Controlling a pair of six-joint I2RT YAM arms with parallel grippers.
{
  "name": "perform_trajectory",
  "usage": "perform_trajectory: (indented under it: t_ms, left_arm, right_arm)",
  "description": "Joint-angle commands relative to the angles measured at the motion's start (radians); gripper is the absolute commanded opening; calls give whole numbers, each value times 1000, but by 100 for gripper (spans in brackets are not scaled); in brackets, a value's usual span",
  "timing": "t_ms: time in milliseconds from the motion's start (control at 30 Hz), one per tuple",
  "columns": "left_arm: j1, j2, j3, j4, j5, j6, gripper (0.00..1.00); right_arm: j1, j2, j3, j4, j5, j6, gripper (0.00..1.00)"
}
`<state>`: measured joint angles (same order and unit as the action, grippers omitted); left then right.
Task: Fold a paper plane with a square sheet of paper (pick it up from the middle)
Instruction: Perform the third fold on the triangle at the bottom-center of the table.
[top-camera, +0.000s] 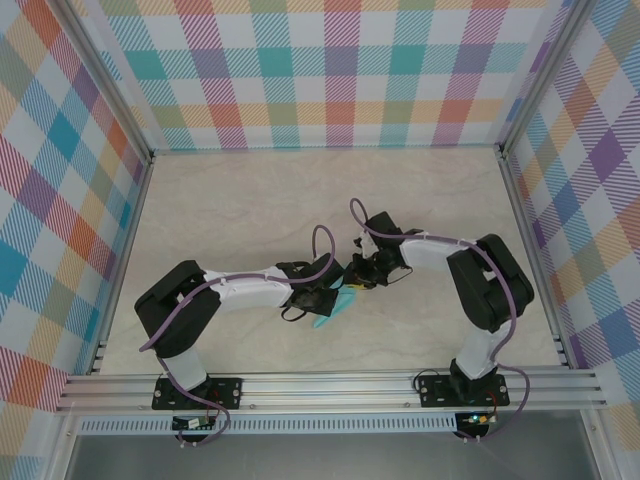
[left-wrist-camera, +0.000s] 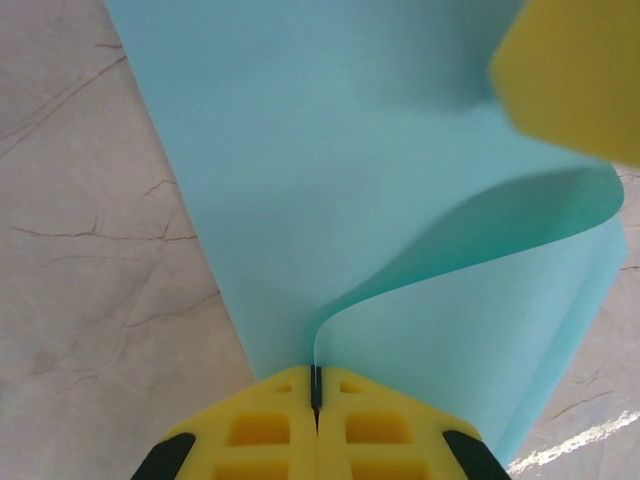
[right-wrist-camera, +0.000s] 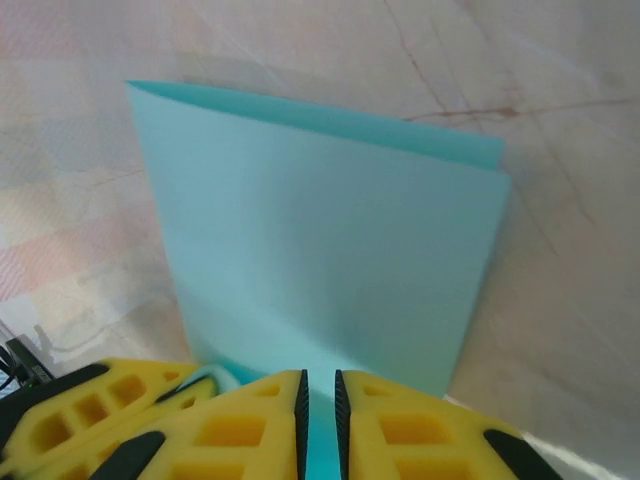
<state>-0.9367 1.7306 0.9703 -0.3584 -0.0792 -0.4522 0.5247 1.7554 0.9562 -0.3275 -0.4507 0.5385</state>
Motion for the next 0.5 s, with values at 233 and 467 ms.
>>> perform_trajectory:
  t_ms: [233,467]
  left_arm:
    - [13,-1,-28,9,50,-5,0]
    - [13,-12,-27,12,61,0,0]
  right_arm:
    - [22,-236,-202,177,-103,171,15]
    - [101,-197,-196,203,-66,232,13]
